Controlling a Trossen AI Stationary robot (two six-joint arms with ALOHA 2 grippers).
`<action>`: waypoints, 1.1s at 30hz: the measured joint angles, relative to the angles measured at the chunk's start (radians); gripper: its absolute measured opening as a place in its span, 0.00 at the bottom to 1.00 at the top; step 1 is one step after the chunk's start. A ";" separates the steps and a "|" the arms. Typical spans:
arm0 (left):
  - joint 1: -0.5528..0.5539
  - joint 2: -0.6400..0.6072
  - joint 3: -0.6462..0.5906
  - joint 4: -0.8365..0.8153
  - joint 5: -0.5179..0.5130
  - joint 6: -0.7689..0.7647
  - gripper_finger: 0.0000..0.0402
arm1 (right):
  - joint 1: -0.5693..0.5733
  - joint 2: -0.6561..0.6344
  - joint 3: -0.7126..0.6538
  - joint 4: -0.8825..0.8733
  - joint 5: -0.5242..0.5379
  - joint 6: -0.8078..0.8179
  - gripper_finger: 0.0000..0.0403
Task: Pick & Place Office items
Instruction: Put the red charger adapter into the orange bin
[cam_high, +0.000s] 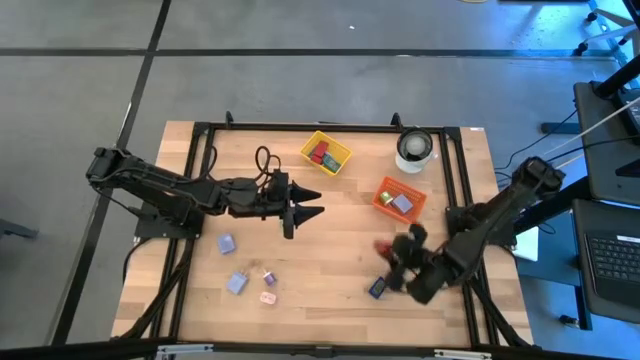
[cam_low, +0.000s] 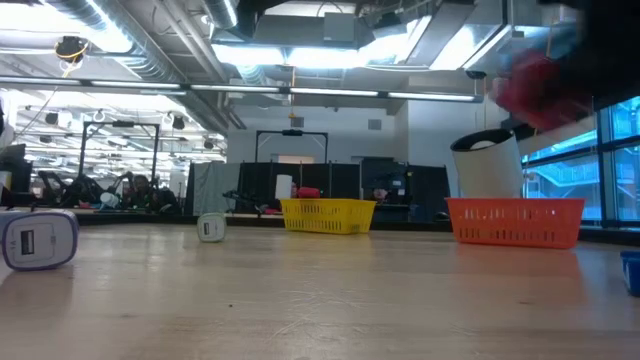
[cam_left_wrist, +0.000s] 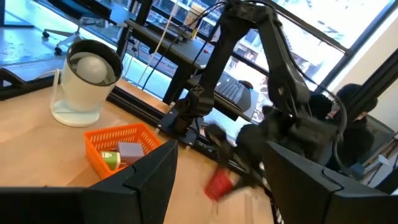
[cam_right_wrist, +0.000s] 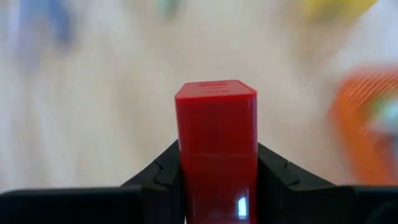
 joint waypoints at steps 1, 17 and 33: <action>0.000 0.000 0.000 0.000 0.000 -0.004 0.58 | -0.023 -0.022 0.000 0.014 0.094 0.015 0.30; -0.049 0.000 0.000 0.000 0.001 -0.010 0.58 | -0.276 -0.124 0.000 0.732 0.250 -0.343 0.34; -0.039 0.000 0.000 0.008 -0.284 0.010 0.58 | -0.518 -0.150 0.001 0.899 -0.140 -0.668 0.32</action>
